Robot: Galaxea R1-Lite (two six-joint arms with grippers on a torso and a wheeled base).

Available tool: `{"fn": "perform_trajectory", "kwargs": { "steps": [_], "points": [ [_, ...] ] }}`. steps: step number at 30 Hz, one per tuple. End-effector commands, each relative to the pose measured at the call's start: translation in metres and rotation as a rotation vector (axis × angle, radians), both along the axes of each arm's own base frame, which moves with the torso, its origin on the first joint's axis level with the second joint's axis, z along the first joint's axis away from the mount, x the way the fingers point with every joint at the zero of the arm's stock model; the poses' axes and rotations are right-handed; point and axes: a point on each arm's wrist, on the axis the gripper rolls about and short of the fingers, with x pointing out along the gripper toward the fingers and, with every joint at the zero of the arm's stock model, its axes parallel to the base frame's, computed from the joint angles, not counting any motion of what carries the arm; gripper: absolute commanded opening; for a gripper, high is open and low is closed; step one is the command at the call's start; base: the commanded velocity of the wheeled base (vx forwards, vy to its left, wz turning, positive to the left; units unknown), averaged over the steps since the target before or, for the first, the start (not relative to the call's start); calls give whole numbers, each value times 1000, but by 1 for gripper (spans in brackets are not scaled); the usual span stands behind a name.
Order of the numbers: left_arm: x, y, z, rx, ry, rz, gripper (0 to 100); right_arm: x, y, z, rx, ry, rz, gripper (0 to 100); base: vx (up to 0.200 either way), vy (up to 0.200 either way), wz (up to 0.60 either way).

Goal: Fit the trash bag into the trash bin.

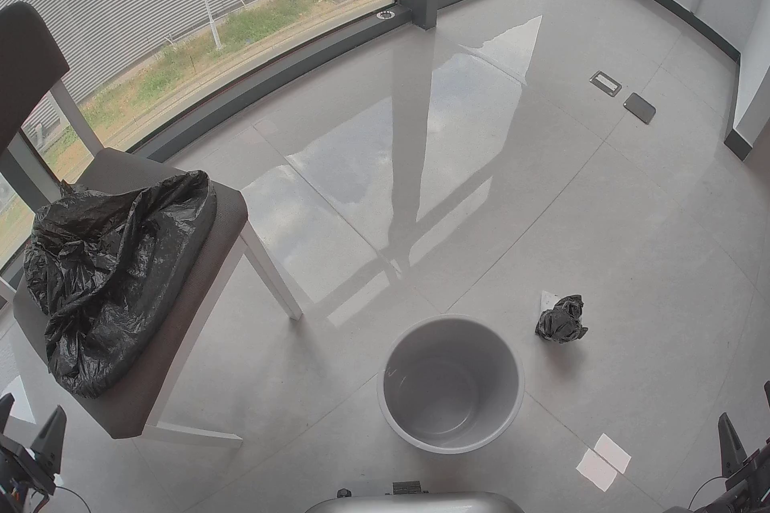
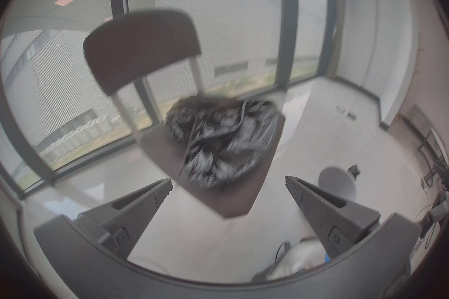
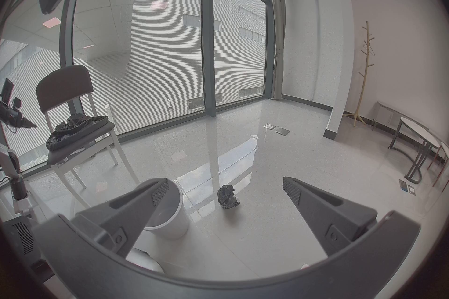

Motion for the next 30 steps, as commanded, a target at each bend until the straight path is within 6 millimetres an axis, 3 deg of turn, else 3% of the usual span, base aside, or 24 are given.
{"fn": "perform_trajectory", "kwargs": {
  "steps": [1,7,13,30],
  "points": [
    [27,3,13,-40,229,189,100,1,0,-5,0,13,0,100,0,0,0],
    [61,12,27,-72,275,310,100,1,0,-5,-3,13,3,100,0,0,0],
    [102,29,24,-105,306,380,100,1,0,-5,-5,13,3,100,0,0,0],
    [133,52,10,-350,392,378,100,1,0,-5,-5,13,3,100,0,0,0]
  ]
}}
